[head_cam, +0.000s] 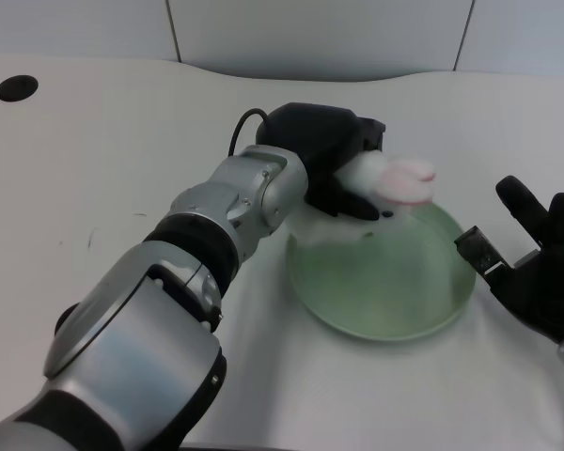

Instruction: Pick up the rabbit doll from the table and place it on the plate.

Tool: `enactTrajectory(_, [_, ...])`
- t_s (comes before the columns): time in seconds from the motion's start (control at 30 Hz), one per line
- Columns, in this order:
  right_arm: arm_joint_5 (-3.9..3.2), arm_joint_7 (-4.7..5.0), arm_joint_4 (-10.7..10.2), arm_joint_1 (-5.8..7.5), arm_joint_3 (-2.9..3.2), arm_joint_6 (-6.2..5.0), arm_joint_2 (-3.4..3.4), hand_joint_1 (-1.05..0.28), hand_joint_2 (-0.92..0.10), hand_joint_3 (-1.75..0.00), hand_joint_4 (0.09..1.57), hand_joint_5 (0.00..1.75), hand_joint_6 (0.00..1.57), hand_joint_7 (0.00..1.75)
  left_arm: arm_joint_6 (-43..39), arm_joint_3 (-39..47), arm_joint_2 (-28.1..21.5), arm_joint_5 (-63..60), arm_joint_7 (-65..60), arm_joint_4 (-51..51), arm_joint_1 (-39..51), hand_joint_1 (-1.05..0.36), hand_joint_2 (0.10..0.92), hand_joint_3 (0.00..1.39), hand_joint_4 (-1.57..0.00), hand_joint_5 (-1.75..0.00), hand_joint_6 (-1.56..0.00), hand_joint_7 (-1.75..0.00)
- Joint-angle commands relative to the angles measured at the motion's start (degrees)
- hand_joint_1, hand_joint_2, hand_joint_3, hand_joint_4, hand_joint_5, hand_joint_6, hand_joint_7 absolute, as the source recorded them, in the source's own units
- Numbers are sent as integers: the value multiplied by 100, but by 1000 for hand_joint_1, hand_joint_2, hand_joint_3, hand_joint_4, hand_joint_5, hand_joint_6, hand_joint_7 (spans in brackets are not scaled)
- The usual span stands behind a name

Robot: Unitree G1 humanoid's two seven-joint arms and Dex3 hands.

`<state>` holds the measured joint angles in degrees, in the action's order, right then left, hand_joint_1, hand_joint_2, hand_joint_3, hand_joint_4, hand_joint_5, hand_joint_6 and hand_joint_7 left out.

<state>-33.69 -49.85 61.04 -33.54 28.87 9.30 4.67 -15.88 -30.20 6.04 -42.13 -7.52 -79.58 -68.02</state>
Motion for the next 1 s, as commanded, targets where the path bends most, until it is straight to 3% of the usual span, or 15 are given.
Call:
enactTrajectory(0.03, [-23, -22, -14, 18, 31, -45, 81, -647, -921, -325, 621, 1746, 664, 1555, 26, 5, -50, 8, 97, -28, 2, -577, 921, 363, -775, -1400, -775, -1034])
enactTrajectory(0.07, [-22, -1, -44, 26, 22, -61, 53, -647, -921, -325, 621, 1746, 662, 1557, 40, 58, -53, 70, 265, -38, 101, -577, 921, 363, -776, -1397, -778, -1027])
enactTrajectory(0.1, [-21, 18, -70, 33, 14, -74, 30, -653, -921, -325, 627, 1746, 670, 1569, 49, 101, -55, 121, 404, -47, 179, -648, 921, 399, -572, -1080, -627, -776])
enactTrajectory(0.13, [-20, 31, -87, 38, 8, -84, 15, -657, -921, -326, 632, 1746, 674, 1577, 56, 134, -57, 154, 502, -51, 232, -699, 921, 430, -537, -643, -618, -402])
enactTrajectory(0.17, [-36, 43, -102, 39, 13, -53, 7, -658, -921, -327, 634, 1746, 675, 1581, 66, 155, -57, 170, 584, -53, 284, -717, 921, 441, -544, -458, -632, -243])
enactTrajectory(0.2, [-48, 48, -109, 39, 18, -26, 6, -656, -921, -319, 634, 1746, 673, 1576, 72, 161, -56, 171, 617, -50, 305, -756, 921, 467, -427, -295, -520, -126])
enactTrajectory(0.27, [-52, 49, -102, 35, 27, -33, 4, -655, -921, -311, 634, 1746, 673, 1570, 85, 171, -52, 184, 671, -42, 337, -793, 921, 497, -333, -156, -425, -29])
enactTrajectory(0.33, [-39, 47, -81, 30, 30, -88, 0, -648, -921, -322, 641, 1746, 701, 1532, 89, 167, -45, 184, 693, -34, 350, -890, 921, 605, -137, -35, -190, -6])
enactTrajectory(0.47, [-37, 47, -74, 28, 30, -106, -1, -645, -921, -329, 642, 1746, 714, 1517, 92, 155, -45, 192, 699, -30, 352, -916, 921, 646, -84, -3, -124, 0])
enactTrajectory(1.0, [-25, 54, -65, 20, 16, -95, -1, -644, -921, -331, 642, 1746, 724, 1501, 87, 213, -17, 260, 631, -15, 325, -918, 921, 657, -81, -1, -120, 0])
